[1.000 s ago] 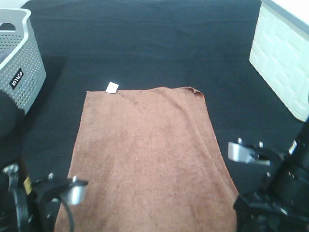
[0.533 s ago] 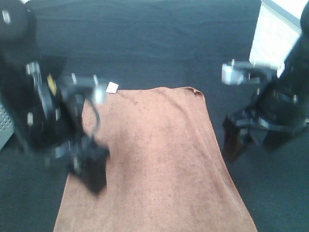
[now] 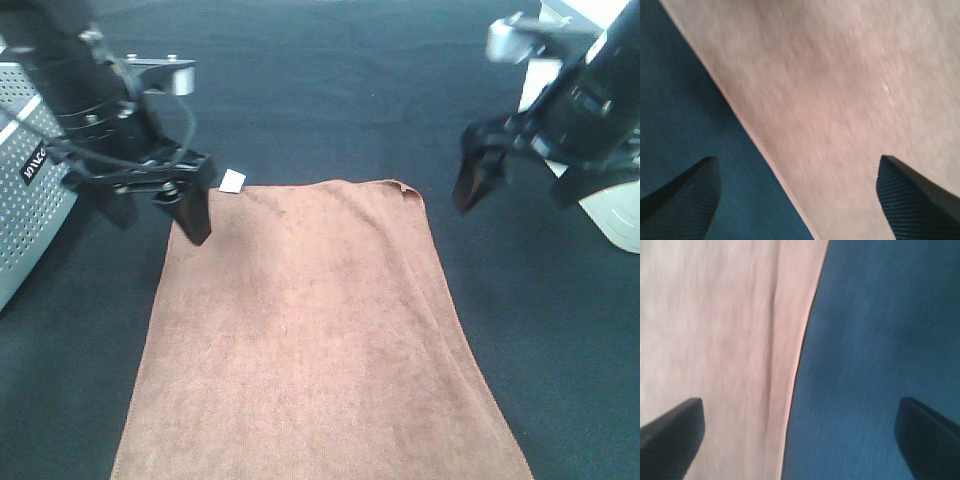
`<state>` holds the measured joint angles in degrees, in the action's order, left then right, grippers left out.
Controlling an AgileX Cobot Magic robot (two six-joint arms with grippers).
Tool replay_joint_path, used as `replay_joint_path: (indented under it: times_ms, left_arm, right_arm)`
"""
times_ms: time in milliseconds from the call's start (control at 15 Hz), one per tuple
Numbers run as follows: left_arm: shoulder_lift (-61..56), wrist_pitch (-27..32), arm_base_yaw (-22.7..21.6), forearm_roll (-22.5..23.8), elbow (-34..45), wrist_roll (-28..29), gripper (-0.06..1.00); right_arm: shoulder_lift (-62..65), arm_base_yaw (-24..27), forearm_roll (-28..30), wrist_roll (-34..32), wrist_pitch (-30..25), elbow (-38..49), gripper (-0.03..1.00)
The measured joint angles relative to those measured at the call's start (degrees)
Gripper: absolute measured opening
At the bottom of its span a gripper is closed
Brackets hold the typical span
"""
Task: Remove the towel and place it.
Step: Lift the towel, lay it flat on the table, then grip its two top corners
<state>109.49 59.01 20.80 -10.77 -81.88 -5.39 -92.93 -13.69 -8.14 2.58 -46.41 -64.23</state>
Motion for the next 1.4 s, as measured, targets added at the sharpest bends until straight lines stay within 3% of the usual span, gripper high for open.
replay_joint_path:
  times_ms: [133,267,467,800,1067,1400]
  left_arm:
    - [4.6,0.1,-0.3,1.7,-5.6,-0.2,0.79]
    - [10.1,1.4,-2.7,1.9,-13.1,-0.6,0.8]
    - [16.0,3.0,-6.2,1.0,-20.6,-0.6,0.8]
    - [23.0,3.8,-12.4,-5.5,-26.1,-3.3,0.8]
    - [28.9,2.1,-13.3,-8.3,-31.6,-5.3,0.8]
    - [34.0,-0.6,-13.6,-9.9,-36.1,-6.1,0.8]
  right_arm:
    - [-4.9,7.5,-10.1,9.7,-4.9,-5.4,0.95]
    - [-10.9,11.0,-18.5,19.8,-7.0,-10.3,0.95]
    - [-15.1,11.3,-20.2,21.0,-2.5,-12.0,0.95]
    - [-29.2,11.4,-20.6,21.8,1.6,-21.5,0.95]
    - [-37.3,10.7,-20.6,22.9,1.9,-29.9,0.95]
    - [-41.3,8.3,-21.3,24.6,4.1,-33.1,0.95]
